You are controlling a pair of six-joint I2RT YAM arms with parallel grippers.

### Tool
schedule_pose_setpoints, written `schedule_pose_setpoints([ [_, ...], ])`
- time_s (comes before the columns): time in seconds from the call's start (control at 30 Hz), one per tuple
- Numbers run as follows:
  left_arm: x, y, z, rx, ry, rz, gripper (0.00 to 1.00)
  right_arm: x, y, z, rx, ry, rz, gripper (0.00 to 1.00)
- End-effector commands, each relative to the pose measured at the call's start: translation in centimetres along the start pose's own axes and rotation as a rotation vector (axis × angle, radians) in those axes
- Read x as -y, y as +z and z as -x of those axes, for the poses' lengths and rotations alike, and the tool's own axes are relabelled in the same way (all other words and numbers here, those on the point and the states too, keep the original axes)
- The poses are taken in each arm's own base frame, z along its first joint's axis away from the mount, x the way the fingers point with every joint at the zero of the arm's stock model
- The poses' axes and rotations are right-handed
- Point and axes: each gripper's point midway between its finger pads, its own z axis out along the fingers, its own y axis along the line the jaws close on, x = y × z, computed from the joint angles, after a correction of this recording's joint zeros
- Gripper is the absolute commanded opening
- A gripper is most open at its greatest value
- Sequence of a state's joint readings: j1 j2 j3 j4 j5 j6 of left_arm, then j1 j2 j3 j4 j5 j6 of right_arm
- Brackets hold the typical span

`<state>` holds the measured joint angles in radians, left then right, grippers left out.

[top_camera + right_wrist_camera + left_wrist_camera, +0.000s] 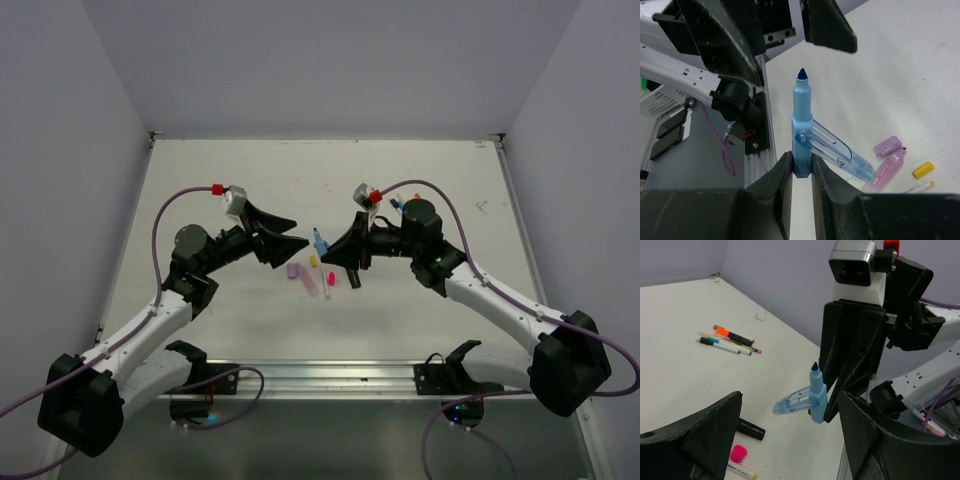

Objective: Open the pen caps

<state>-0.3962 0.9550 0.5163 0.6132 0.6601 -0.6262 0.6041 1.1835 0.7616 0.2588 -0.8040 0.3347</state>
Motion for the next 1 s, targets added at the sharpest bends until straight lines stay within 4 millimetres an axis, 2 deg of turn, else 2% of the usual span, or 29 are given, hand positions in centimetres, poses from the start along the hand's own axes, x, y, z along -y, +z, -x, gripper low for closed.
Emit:
schedule_pose_setpoints([
  [0.0, 2.9, 0.8, -0.4, 0.0, 0.056, -0.126, 0.8, -1.2, 0.3, 3.0, 0.064, -0.051, 0.045, 0.0],
  [0.13, 3.8, 2.0, -1.4, -0.021, 0.061, -0.152, 0.77, -1.3, 0.5, 3.2, 0.066, -0.043, 0.059, 0.0],
  [0.33, 3.9, 2.3, -1.3, -0.001, 0.049, -0.15, 0.69, -1.3, 0.5, 3.0, 0.066, -0.038, 0.065, 0.0],
  [0.77, 3.6, 2.6, -0.4, 0.05, 0.034, -0.126, 0.28, -1.1, 0.7, 2.4, 0.065, -0.013, 0.074, 0.0],
  [0.97, 3.7, 2.5, 0.1, 0.071, 0.04, -0.115, 0.15, -0.7, 0.9, 1.8, 0.056, 0.013, 0.061, 0.01],
])
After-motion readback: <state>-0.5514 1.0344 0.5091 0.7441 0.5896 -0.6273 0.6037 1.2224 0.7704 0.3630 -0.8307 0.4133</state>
